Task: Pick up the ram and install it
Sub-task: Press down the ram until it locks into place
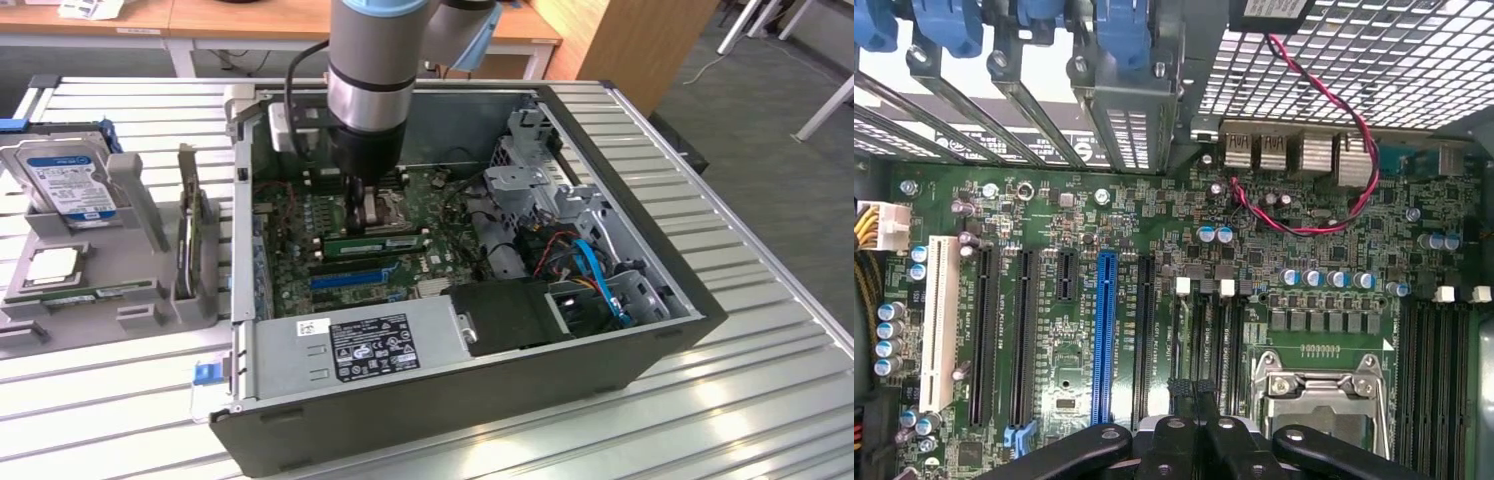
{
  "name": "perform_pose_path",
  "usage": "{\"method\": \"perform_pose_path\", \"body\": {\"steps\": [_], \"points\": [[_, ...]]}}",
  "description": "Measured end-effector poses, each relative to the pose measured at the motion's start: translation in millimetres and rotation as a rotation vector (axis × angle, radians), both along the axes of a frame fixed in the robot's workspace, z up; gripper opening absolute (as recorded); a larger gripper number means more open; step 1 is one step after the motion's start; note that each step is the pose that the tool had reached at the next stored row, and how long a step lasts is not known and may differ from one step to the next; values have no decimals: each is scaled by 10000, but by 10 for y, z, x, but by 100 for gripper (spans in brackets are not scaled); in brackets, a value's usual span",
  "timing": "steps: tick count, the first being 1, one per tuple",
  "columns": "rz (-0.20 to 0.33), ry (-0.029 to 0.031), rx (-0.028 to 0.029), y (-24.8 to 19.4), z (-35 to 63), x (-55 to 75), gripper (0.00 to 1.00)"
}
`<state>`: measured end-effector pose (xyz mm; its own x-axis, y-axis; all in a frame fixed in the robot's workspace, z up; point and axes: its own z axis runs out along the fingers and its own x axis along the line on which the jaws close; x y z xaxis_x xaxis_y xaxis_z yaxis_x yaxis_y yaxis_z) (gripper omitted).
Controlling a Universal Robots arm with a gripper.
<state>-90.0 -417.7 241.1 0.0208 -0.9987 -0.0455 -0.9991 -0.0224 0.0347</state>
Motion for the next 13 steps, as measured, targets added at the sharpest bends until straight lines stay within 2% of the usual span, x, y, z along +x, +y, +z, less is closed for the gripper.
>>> {"method": "perform_pose_path", "body": {"steps": [13], "points": [[0, 0, 1, -1, -40, 0, 10]]}}
